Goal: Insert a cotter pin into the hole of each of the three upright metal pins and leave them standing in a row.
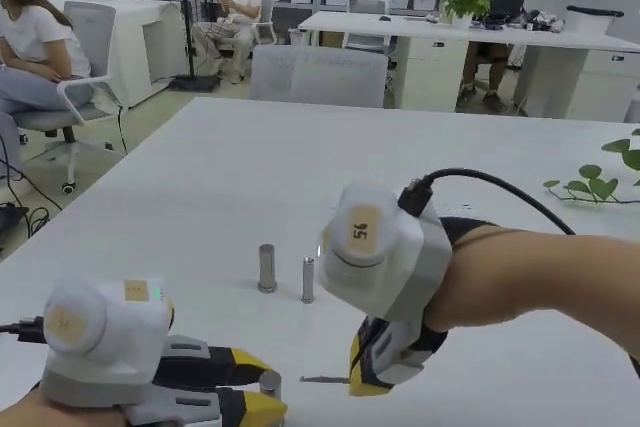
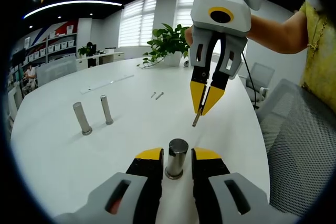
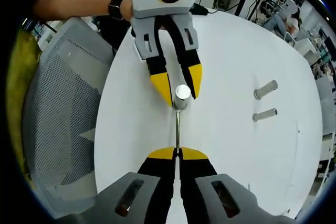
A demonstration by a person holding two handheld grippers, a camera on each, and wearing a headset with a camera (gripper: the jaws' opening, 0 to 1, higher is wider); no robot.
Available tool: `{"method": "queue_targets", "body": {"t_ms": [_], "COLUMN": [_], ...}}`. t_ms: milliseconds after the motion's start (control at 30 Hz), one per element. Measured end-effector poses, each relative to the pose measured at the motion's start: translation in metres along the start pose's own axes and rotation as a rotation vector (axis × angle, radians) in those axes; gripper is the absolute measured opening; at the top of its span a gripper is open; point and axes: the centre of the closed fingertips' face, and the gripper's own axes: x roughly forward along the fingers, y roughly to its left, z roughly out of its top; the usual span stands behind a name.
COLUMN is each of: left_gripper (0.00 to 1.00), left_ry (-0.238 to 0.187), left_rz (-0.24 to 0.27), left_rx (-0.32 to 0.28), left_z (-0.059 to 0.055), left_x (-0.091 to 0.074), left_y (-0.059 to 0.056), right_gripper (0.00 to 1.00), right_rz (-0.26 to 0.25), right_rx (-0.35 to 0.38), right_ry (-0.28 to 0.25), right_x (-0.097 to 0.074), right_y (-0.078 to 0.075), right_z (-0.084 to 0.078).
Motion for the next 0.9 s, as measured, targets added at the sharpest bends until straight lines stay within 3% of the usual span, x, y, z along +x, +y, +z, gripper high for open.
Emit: {"method": "queue_targets", "body": {"t_ms": [400,900], "left_gripper": [0.13,0.12], "left_ry": [0.001,-0.002], "left_rz": [0.0,-0.006], "left_rx": [0.024,0.028], "left_z": [-0.001,-0.001], "left_x": [0.004,0.004], "left_y": [0.0,0.0], "right_gripper": [0.02,0.02], "right_rz": [0.002,0.007], "right_rx": [0.018,0.031], "right_ry": [0.018,0.013], "right_x": [0.01,0.018], "right_y": [-0.003,-0.004], "right_z": [0.0,0.005]}}
